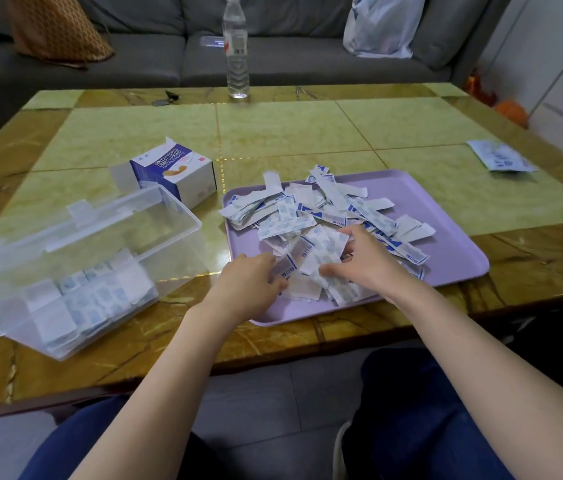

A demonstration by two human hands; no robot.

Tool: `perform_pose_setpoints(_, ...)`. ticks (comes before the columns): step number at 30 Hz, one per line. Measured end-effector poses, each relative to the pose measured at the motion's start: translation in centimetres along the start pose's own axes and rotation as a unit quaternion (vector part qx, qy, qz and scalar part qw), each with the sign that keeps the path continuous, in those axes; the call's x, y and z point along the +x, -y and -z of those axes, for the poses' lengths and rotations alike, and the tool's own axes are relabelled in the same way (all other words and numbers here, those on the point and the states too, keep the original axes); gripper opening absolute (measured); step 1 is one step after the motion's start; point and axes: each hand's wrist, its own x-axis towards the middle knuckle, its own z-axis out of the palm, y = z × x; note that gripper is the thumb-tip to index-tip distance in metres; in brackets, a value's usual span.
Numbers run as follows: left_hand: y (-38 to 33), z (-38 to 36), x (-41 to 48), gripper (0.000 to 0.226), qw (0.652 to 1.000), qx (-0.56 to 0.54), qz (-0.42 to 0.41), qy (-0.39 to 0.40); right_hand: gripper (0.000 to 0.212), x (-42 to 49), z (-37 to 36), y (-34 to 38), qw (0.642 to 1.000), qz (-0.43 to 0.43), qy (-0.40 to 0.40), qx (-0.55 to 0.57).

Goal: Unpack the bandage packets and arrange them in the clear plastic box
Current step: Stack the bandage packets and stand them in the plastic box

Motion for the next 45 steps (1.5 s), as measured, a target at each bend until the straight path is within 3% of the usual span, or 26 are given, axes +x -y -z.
perform_pose_setpoints(4, 0.3, 0.2, 0.3, 0.014, 0.998, -0.045, 0.015, -0.037, 0.052, 0.4, 0.3, -0.2, 0.995, 0.023, -0.084, 0.039)
perform_pose_setpoints(8, 0.6, 0.7, 0.3, 0.014, 0.991, -0.087, 0.040, -0.094, 0.026, 0.1, 1.0, 0.2, 0.977, 0.072, -0.174, 0.099)
perform_pose_setpoints(11, 0.8, 1.0, 0.3, 0.009, 0.983, -0.111, 0.058, -0.134, 0.012, -0.4, 0.8, 0.9, 0.974, 0.126, -0.172, 0.072)
perform_pose_setpoints(14, 0.8, 1.1, 0.4, 0.011, 0.977, -0.124, 0.054, -0.166, 0.003, -0.9, -0.1, 1.0, 0.972, 0.213, -0.101, -0.014)
perform_pose_setpoints(16, 0.7, 1.1, 0.3, 0.012, 0.974, -0.134, 0.041, -0.180, 0.013, -1.0, -0.9, 0.7, 0.955, 0.267, -0.072, -0.111)
perform_pose_setpoints(19, 0.1, 1.1, 0.0, 0.022, 0.971, -0.152, 0.011, -0.186, 0.033, -0.8, -1.9, 0.6, 0.910, 0.335, -0.092, -0.228)
perform_pose_setpoints(24, -0.4, 1.3, -0.6, 0.035, 0.967, -0.197, -0.028, -0.161, 0.027, -1.1, -2.5, 1.2, 0.895, 0.345, -0.133, -0.248)
perform_pose_setpoints(29, -0.7, 1.5, -1.2, 0.047, 0.976, -0.165, -0.027, -0.137, 0.033, -1.5, -3.0, 1.7, 0.871, 0.377, -0.182, -0.257)
perform_pose_setpoints(32, -0.9, 1.6, -1.4, 0.046, 0.979, -0.128, -0.025, -0.157, 0.023, -1.4, -3.4, 1.7, 0.879, 0.375, -0.157, -0.249)
perform_pose_setpoints(35, -0.8, 1.4, -1.4, 0.027, 0.976, -0.101, -0.033, -0.189, 0.021, -1.3, -3.8, 1.6, 0.891, 0.372, -0.135, -0.222)
perform_pose_setpoints(40, -0.3, 1.5, -1.4, 0.010, 0.971, -0.117, -0.037, -0.205, 0.055, -1.2, -4.1, 1.3, 0.936, 0.325, -0.090, -0.101)
perform_pose_setpoints(45, -0.2, 1.6, -1.6, 0.018, 0.971, -0.107, -0.060, -0.203, 0.088, -1.7, -3.6, 1.9, 0.926, 0.345, -0.103, -0.116)
